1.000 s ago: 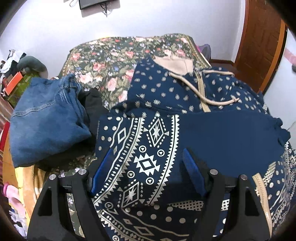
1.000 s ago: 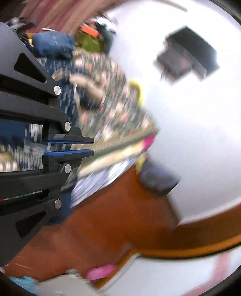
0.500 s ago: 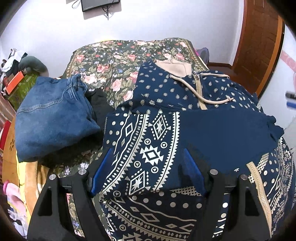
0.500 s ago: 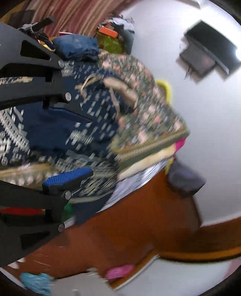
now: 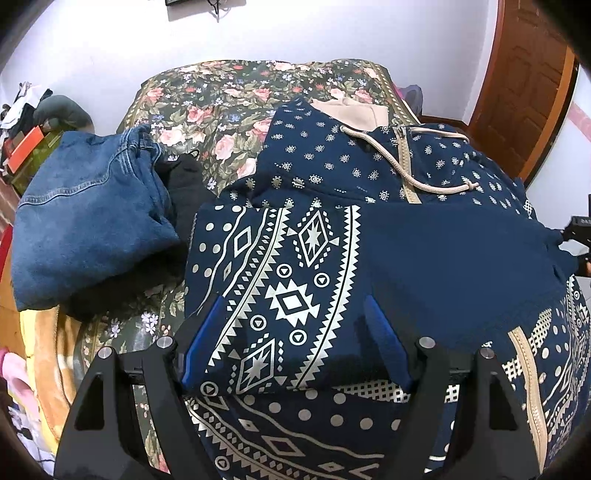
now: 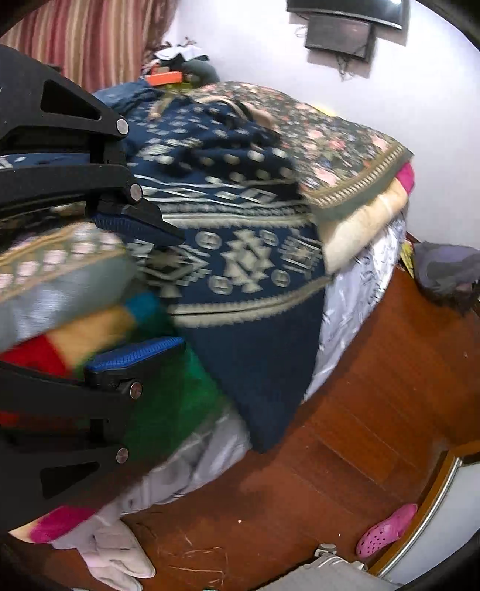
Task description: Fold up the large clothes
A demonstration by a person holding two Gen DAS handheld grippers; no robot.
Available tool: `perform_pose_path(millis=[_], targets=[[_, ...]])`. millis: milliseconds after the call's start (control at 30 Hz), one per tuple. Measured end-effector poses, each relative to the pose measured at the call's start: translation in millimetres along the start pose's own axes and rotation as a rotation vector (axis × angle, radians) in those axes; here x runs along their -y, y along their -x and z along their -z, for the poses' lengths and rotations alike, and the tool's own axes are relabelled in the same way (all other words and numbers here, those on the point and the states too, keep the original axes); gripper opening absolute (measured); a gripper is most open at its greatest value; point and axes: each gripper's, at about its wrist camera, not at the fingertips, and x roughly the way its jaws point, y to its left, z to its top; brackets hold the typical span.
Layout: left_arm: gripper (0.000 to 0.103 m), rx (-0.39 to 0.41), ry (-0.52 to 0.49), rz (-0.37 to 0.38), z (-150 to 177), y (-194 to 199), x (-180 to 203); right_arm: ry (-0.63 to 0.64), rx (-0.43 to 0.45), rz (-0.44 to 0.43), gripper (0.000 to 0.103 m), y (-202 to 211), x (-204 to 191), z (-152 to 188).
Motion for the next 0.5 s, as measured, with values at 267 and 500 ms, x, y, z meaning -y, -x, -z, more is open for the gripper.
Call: perform_pose_path(millis=[267,500], targets=[[0.076,0.009,0.020,-0.010,0,3,-9,-0.048,0.054,0.078,0.034,-22,0,-25],[0.076,0.029,0.023,-0.011,5,16,-19,0.044,0.201,0.081,0.008,16,-28,-16]])
